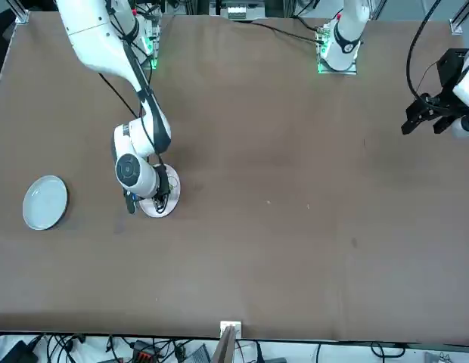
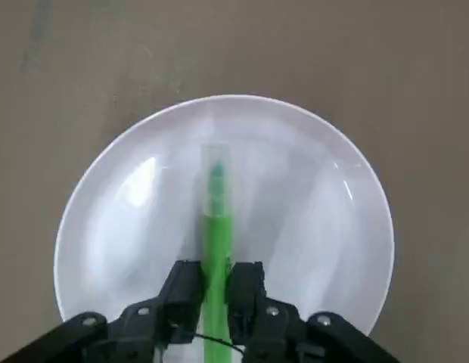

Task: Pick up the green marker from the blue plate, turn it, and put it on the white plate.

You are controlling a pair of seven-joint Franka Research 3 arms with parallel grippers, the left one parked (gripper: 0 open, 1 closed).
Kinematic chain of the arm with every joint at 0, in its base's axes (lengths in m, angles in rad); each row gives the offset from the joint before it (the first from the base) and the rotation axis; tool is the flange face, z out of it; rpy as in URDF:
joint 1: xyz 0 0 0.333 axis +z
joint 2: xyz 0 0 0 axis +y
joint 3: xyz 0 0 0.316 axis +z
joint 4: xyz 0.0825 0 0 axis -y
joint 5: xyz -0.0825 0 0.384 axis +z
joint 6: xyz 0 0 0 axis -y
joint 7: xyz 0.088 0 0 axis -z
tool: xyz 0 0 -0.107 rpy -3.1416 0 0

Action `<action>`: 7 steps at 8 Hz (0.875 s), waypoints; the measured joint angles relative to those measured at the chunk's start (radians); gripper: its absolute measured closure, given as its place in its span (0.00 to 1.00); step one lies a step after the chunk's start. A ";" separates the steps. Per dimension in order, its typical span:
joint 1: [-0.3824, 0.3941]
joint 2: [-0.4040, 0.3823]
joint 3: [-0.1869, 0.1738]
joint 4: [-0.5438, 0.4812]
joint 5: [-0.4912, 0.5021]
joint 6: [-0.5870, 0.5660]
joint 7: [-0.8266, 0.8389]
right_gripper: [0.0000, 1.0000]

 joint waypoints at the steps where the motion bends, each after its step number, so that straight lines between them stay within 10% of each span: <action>1: 0.000 0.000 -0.001 0.000 0.000 0.000 0.000 0.51; 4: 0.000 -0.008 -0.006 0.011 -0.003 -0.006 -0.021 0.01; 7: -0.028 -0.083 -0.023 0.120 -0.006 -0.189 -0.182 0.00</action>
